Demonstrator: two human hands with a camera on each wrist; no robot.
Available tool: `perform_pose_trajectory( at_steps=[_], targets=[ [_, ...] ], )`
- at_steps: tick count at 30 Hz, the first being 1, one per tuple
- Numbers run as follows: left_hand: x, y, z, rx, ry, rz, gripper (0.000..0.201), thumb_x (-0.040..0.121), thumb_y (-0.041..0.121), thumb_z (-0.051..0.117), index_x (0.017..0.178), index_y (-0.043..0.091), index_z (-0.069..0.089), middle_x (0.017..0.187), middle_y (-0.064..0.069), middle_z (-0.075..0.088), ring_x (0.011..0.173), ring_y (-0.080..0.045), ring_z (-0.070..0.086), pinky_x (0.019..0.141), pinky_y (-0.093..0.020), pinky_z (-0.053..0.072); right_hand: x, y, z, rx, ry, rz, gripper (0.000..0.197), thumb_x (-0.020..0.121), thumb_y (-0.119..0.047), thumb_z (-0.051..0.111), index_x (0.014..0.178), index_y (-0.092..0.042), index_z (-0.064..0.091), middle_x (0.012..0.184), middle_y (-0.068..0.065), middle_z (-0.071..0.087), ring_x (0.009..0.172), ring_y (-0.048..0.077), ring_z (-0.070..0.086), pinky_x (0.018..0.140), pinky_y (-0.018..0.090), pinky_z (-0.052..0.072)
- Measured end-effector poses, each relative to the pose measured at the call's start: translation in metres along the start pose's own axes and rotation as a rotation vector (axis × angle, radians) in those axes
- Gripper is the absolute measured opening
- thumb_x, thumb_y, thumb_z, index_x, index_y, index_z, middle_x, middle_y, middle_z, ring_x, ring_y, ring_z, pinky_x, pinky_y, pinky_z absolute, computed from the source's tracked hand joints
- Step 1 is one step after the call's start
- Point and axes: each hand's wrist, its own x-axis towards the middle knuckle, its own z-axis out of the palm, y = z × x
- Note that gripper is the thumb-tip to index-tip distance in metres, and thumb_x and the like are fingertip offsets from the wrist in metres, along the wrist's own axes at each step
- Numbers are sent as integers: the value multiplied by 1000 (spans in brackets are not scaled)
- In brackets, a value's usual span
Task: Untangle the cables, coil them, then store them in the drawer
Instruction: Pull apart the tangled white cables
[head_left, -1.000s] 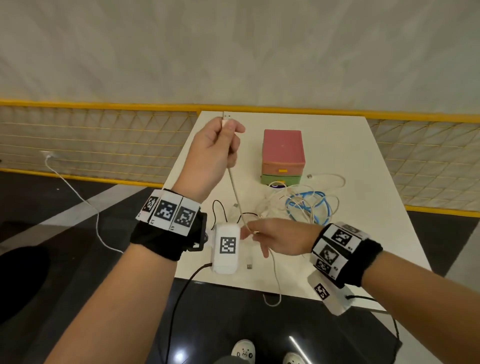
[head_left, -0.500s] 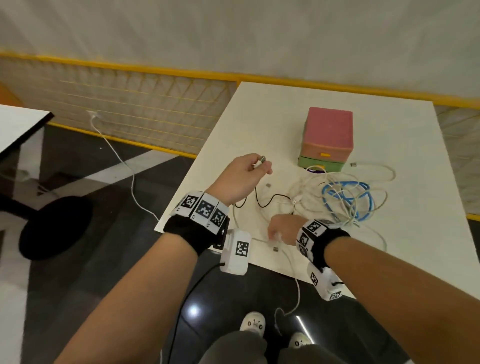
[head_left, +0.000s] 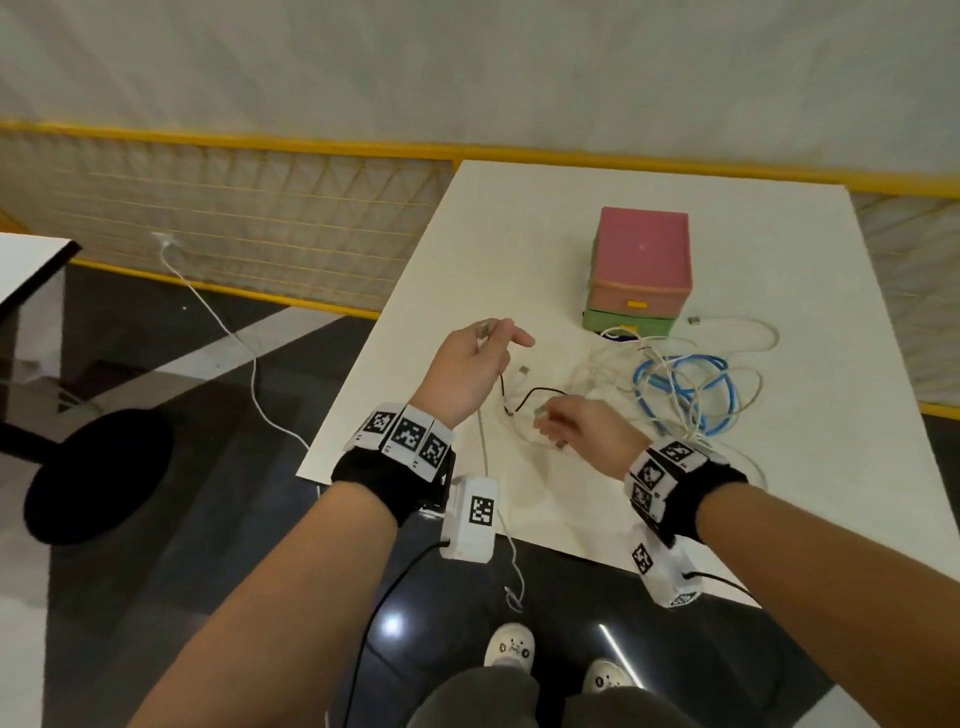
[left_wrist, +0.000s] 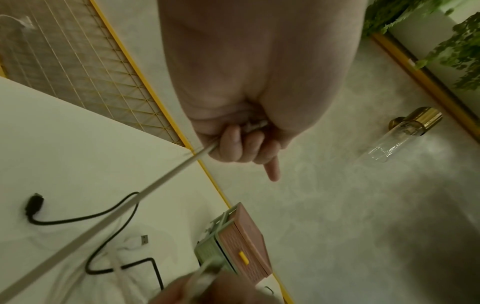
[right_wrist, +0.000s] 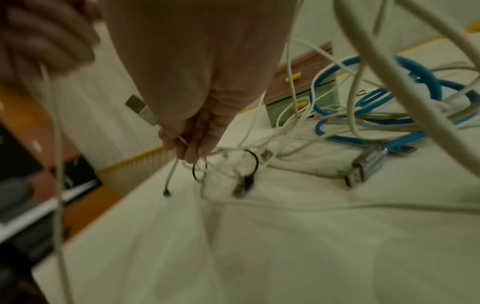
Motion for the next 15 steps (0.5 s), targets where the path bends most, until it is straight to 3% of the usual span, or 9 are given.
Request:
perform_pose_trajectory(
  at_steps=[2, 6, 9, 12, 15],
  targets=[
    [5, 4, 5, 5, -6, 21, 34, 103, 32, 40, 108, 16, 70, 70, 5, 50, 50, -6, 38, 50, -16, 33, -3, -15, -19, 219, 89, 12, 17, 95, -10, 49, 91, -7, 65, 80, 0, 63, 66, 12, 61, 63, 18, 50],
    [12, 22, 27, 15, -92, 61, 34, 101, 39, 42, 122, 24, 63, 93, 4, 63, 59, 2, 51, 72, -20, 42, -12, -47, -52, 586, 143, 20, 26, 97, -15, 46, 77, -17, 63, 87, 7, 62, 54, 16, 65, 55, 28, 57],
    [14, 38, 41, -19, -156, 196, 29, 102, 28, 43, 116, 18, 66, 90, -1, 59, 56, -1, 54, 70, -17, 48, -20, -62, -67, 672, 175, -3, 24, 98, -13, 44, 80, -12, 60, 77, 5, 58, 52, 15, 67, 54, 26, 58],
    [19, 47, 50, -37, -156, 318, 22, 100, 22, 49, 102, 15, 69, 95, -2, 58, 58, -13, 56, 72, -29, 53, -24, -63, -78, 727, 225, -18, 23, 98, -14, 43, 82, -11, 59, 71, 6, 53, 51, 14, 66, 52, 24, 57],
    [24, 60, 53, -74, -94, 330, 26, 103, 19, 41, 88, 11, 60, 71, 11, 62, 50, -3, 50, 61, -18, 43, -23, -56, -83, 706, 194, -32, 23, 100, -15, 39, 86, -10, 57, 73, 3, 54, 52, 14, 66, 55, 24, 58]
  ],
)
